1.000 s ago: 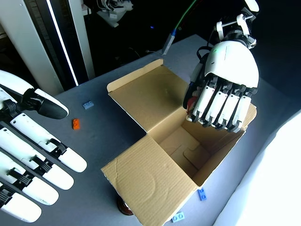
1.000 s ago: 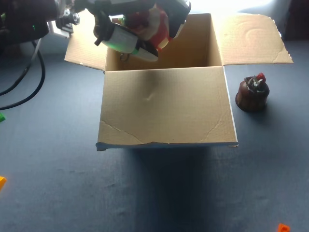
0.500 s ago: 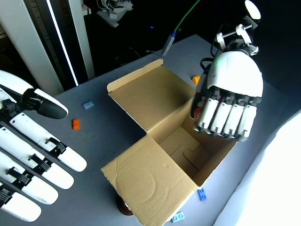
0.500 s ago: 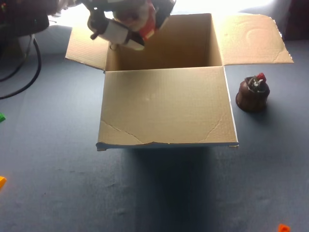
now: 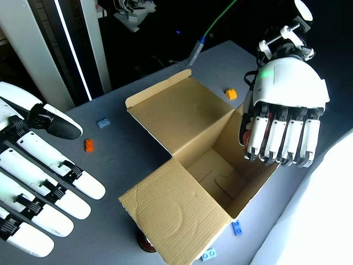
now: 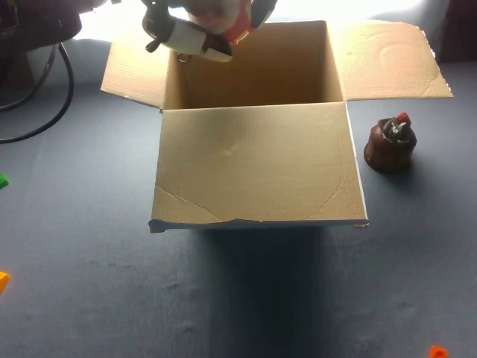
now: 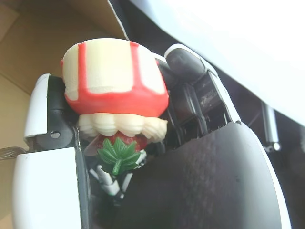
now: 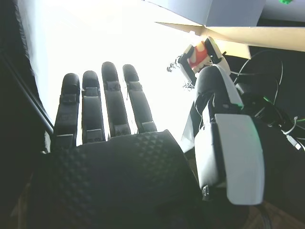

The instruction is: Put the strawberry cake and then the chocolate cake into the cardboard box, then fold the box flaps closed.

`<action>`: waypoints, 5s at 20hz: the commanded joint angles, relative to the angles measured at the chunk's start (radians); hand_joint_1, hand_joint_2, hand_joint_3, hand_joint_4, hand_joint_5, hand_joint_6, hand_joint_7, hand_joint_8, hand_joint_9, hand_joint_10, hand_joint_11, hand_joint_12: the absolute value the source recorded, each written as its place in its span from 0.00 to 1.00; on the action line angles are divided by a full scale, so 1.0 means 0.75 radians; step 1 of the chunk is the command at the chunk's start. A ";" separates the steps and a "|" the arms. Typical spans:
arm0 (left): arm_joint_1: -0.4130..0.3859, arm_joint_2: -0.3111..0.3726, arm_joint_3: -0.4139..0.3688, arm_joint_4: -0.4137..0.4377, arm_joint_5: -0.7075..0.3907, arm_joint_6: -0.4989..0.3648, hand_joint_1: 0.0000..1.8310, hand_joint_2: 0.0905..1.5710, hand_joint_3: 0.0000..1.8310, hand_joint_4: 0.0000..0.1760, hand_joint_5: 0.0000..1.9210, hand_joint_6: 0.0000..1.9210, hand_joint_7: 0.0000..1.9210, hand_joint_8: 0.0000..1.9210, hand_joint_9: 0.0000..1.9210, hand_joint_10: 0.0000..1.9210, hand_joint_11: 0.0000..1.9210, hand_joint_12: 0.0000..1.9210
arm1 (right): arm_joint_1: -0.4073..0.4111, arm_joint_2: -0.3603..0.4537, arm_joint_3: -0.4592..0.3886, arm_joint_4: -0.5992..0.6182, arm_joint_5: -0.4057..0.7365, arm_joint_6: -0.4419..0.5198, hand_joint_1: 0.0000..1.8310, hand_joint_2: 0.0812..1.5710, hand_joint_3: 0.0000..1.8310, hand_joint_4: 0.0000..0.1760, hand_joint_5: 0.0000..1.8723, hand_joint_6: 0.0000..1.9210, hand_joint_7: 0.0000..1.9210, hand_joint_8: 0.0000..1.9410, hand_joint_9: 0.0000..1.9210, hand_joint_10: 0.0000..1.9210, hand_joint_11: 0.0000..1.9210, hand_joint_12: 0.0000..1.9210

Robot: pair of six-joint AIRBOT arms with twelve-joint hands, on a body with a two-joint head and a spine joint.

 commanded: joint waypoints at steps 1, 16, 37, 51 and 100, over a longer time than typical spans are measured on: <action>-0.024 0.005 -0.006 -0.083 -0.081 0.021 0.63 0.79 0.00 0.00 0.37 0.67 0.37 0.84 0.26 0.91 0.17 1.00 | 0.012 0.011 0.005 -0.023 0.161 -0.004 0.09 0.76 0.00 0.00 0.10 0.00 0.11 0.00 0.06 0.00 0.00 0.15; 0.063 0.006 -0.019 -0.128 -0.146 0.041 0.62 0.80 0.00 0.00 0.36 0.69 0.36 0.84 0.26 0.91 0.18 1.00 | 0.011 0.005 0.005 -0.023 0.171 -0.006 0.06 0.77 0.00 0.00 0.09 0.00 0.11 0.00 0.05 0.00 0.00 0.10; 0.123 0.004 -0.035 -0.202 -0.142 0.093 0.27 0.59 0.00 0.10 0.14 0.00 0.25 0.00 0.31 0.02 0.12 0.55 | 0.008 0.002 0.005 -0.023 0.171 -0.006 0.06 0.77 0.00 0.00 0.09 0.00 0.10 0.00 0.04 0.00 0.00 0.12; 0.042 -0.002 0.022 -0.197 -0.135 0.093 0.23 0.59 0.00 0.16 0.13 0.01 0.23 0.00 0.28 0.01 0.07 0.60 | 0.007 0.002 0.005 -0.023 0.182 -0.008 0.08 0.76 0.00 0.00 0.10 0.00 0.11 0.00 0.06 0.00 0.00 0.14; -0.114 0.448 -0.217 1.047 0.564 -1.504 0.29 0.71 0.00 0.00 0.30 0.00 0.37 0.00 0.39 0.01 0.12 0.63 | -0.145 -0.615 0.662 0.244 -0.060 0.753 0.50 0.65 0.00 0.00 0.07 0.00 0.11 0.00 0.11 0.01 0.00 0.38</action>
